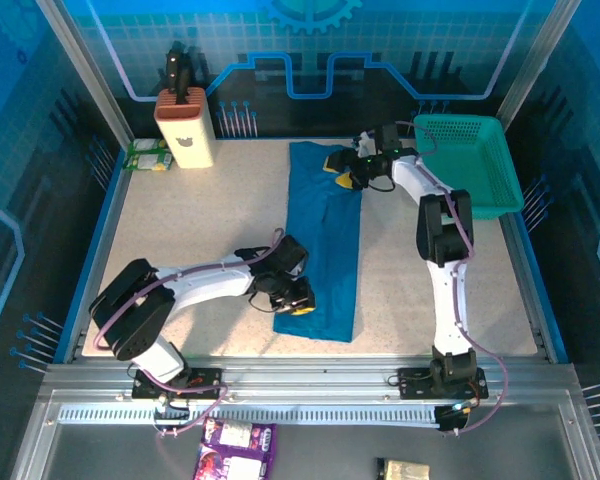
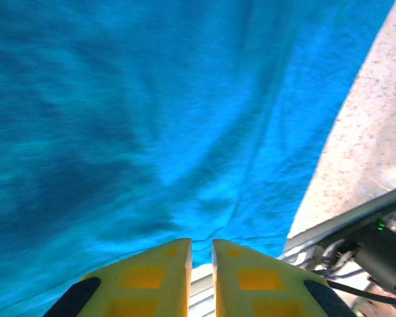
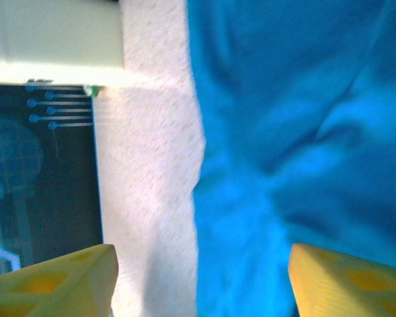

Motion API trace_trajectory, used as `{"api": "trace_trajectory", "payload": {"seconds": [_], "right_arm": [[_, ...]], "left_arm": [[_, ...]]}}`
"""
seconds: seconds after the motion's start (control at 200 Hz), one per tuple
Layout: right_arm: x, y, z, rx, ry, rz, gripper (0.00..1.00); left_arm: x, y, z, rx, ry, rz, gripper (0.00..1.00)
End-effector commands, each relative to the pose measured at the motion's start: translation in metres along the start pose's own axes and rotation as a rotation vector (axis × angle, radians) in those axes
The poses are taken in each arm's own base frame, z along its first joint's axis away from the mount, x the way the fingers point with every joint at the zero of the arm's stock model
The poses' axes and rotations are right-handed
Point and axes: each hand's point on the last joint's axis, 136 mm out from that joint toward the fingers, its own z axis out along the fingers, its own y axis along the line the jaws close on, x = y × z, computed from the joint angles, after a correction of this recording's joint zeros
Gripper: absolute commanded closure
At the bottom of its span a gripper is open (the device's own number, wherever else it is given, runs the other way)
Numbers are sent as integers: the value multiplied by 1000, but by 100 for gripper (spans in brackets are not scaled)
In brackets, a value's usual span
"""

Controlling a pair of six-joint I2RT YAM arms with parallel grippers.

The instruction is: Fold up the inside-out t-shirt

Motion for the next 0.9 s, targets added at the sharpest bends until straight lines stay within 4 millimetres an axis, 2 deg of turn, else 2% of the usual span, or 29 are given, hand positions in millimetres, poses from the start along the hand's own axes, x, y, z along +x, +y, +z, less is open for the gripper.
{"api": "trace_trajectory", "payload": {"seconds": [0.0,0.05,0.055,0.16,0.285,0.375,0.425,0.525,0.59,0.665,0.73,0.805,0.896], "right_arm": [[42,42,-29,27,23,-98,31],[67,45,-33,59,46,-114,31],[72,40,-31,69,58,-103,31],[132,35,-35,143,113,-98,32],[211,15,-29,189,212,-71,33],[251,-2,-24,184,255,-46,33],[266,-16,-24,187,275,-19,33],[280,-40,-29,212,282,16,33],[289,-65,-33,235,286,46,32],[282,-88,-36,240,271,79,32],[271,-101,-41,246,253,100,32],[261,-98,-49,233,245,101,32],[258,-73,-58,197,252,60,33]], "left_arm": [[1,45,-7,-140,-10,-21,84],[-3,56,-8,-154,-15,-29,87],[-3,57,-7,-154,-13,-29,87],[-6,71,-3,-141,7,-46,90],[0,84,1,-153,27,-52,91],[6,90,7,-126,26,-91,92],[10,90,12,-100,35,-106,92],[16,89,15,-90,30,-113,91],[19,82,17,-61,23,-116,91],[17,72,20,-12,7,-139,91],[16,60,21,30,-6,-141,90],[12,45,16,81,-23,-140,88],[10,36,3,98,-55,-123,86]]}}
